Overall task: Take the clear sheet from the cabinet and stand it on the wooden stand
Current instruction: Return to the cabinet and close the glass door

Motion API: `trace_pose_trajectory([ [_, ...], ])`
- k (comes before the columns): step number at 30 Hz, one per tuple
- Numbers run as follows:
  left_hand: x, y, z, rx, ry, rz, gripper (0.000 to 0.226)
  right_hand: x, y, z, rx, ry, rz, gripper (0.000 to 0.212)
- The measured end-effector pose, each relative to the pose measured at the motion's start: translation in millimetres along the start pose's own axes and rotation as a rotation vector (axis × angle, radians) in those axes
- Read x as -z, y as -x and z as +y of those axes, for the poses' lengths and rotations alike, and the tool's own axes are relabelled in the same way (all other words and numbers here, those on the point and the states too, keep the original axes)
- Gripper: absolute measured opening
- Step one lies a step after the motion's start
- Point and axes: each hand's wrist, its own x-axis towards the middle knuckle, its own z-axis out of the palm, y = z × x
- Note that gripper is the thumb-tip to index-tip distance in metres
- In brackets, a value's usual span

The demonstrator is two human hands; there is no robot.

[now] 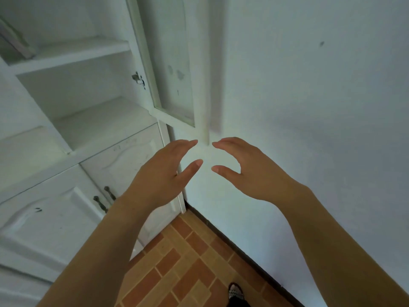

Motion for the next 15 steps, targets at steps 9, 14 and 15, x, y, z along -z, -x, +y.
trace_pose_trajectory([
  [9, 18, -120, -6, -0.015, -0.026, 0.174, 0.058, 45, -121, 56, 0.105, -0.019, 0.095, 0.053],
  [14, 38, -172, 0, -0.031, -0.083, 0.251, 0.059, 64, -170, 65, 0.202, -0.020, 0.137, 0.064],
  [15, 43, -180, 1, -0.033, -0.097, 0.261, 0.060, 68, -178, 66, 0.210, -0.023, 0.143, 0.065],
])
